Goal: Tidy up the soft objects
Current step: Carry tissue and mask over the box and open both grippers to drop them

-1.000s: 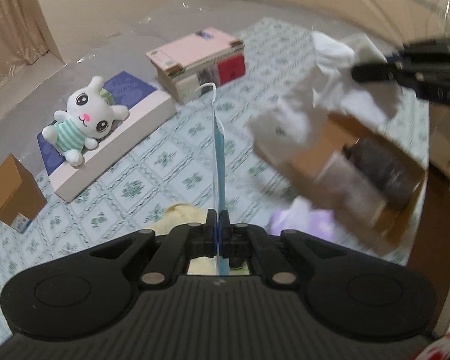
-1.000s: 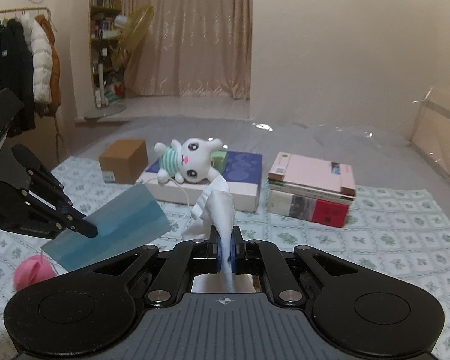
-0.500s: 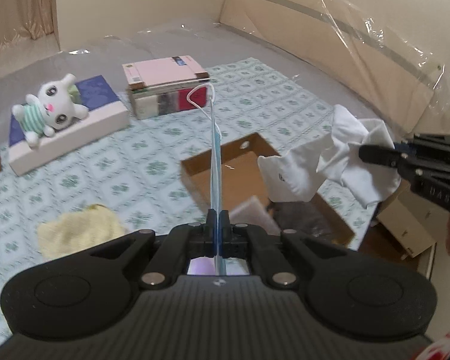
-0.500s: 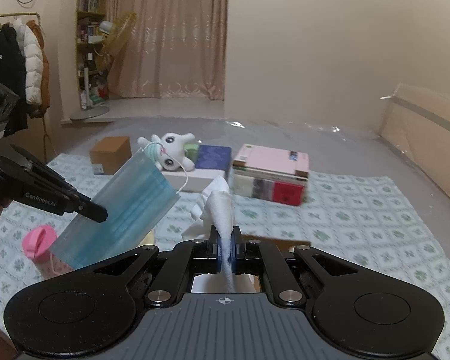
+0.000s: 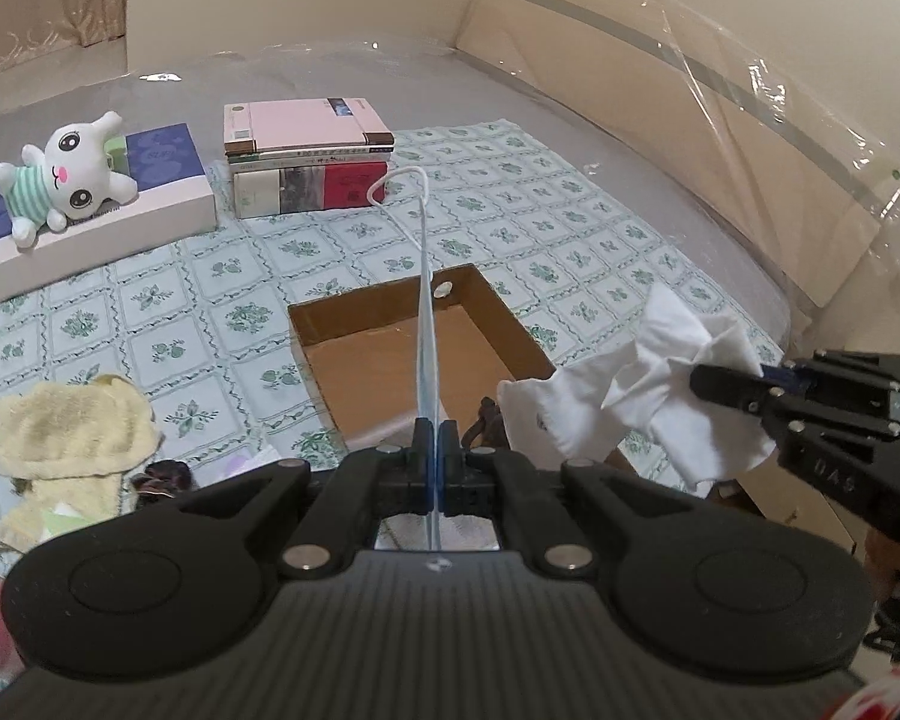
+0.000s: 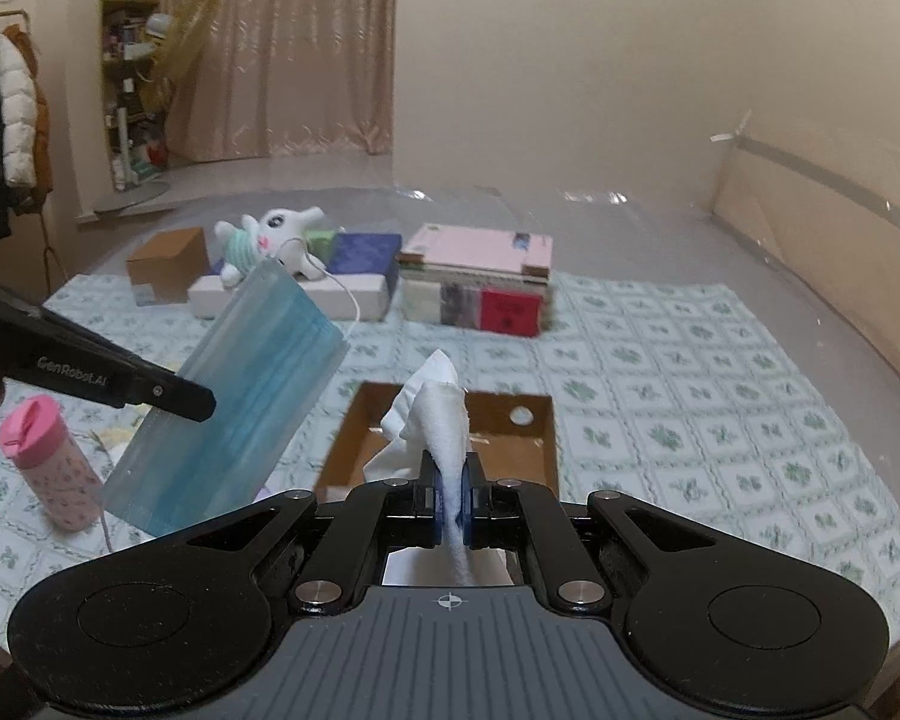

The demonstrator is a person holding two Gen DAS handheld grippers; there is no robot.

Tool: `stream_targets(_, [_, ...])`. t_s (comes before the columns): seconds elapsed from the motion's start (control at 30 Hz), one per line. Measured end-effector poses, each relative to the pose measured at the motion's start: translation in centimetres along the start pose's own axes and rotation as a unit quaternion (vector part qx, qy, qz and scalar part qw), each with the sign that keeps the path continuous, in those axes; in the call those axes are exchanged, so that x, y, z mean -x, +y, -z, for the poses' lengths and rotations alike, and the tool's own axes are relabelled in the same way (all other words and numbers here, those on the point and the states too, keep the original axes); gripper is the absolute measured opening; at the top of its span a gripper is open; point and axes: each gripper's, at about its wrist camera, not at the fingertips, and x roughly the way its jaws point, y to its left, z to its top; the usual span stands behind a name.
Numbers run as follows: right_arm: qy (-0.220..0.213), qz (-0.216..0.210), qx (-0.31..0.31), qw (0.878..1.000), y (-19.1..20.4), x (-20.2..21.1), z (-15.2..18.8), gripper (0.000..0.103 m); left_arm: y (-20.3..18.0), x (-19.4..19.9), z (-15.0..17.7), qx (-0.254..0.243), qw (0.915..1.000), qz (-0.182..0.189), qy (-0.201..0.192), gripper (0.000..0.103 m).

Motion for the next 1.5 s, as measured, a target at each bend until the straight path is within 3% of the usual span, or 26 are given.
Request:
stream_targets(0.6, [0.01, -0.001, -0.028, 1.0, -2.0, -5.8, -0.7, 0.006, -1.8, -7.3, -0.1, 0.062, 0.9979, -0.013, -0.007, 0.0])
stream_targets(1.1, [0.059, -0.008, -0.05, 0.997, -3.1, -12.0, 2.4, 0.006, 0.1, -14.4, 1.7, 0.084, 0.9951, -0.031, 0.041, 0.001])
stream_targets(1.2, [0.065, -0.005, -0.052, 0.997, -3.1, -12.9, 2.6, 0.006, 0.5, -14.8, 1.8, 0.085, 0.9948, -0.036, 0.043, 0.012])
stream_targets(1.27, [0.065, -0.005, -0.054, 0.996, -3.1, -13.3, 2.6, 0.006, 0.7, -14.7, 1.9, 0.083, 0.9952, -0.033, 0.04, 0.028])
stream_targets(1.33, [0.065, -0.002, -0.057, 0.996, -3.2, -13.7, 2.6, 0.006, 1.1, -14.4, 1.9, 0.085, 0.9951, -0.036, 0.036, 0.035])
stream_targets(1.5, [0.07, 0.001, -0.064, 0.995, -3.3, -14.9, 2.9, 0.006, 2.3, -12.5, 1.8, 0.096, 0.9946, -0.034, 0.019, 0.037])
